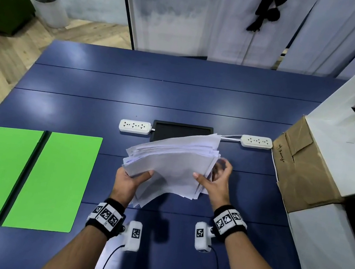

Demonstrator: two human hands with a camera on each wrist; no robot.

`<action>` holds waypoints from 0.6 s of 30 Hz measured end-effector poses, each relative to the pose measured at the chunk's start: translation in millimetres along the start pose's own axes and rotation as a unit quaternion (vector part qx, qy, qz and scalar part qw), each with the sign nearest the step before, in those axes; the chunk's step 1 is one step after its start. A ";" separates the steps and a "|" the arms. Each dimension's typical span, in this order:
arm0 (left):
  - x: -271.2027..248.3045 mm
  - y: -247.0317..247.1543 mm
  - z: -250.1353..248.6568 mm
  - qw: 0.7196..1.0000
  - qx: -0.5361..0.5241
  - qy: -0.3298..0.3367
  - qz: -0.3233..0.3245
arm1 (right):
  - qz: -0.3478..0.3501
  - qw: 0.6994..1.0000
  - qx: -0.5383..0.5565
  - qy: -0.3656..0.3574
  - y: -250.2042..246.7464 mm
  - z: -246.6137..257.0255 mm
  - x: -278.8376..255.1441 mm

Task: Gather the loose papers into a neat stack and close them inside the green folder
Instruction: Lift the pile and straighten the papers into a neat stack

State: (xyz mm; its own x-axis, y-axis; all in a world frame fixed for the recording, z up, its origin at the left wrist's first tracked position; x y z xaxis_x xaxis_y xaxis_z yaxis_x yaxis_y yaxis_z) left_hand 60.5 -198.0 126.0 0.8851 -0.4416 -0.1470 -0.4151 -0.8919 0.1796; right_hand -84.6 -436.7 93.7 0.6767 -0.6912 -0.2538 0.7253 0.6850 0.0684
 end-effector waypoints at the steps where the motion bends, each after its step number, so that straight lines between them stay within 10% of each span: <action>1: -0.1 0.2 0.4 1.000 -0.006 -0.005 -0.003 | 0.001 1.000 0.030 0.009 -0.4 0.1 1.9; 8: 2.5 -1.4 -0.3 0.999 -0.029 -0.012 -0.034 | 0.115 0.993 -0.019 0.036 12.4 8.8 19.9; 18: 1.8 -2.7 1.3 0.998 -0.050 -0.018 -0.032 | 0.071 0.995 -0.059 0.036 15.2 6.4 17.9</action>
State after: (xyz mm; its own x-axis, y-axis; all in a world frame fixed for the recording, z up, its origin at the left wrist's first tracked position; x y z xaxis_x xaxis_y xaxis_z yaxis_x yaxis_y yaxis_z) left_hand 62.9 -196.5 124.0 0.9004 -0.3884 -0.1962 -0.3327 -0.9050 0.2650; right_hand -60.6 -440.2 96.4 0.7568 -0.5703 -0.3193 0.6008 0.7994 -0.0037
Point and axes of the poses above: each hand's wrist, its own x-axis towards the middle knuckle, its own y-axis out of the palm, z = x × y, the point moved 5 cm from there along x, towards the middle knuckle, and after that the axes turned 3 degrees about y, right-handed, at the moved point
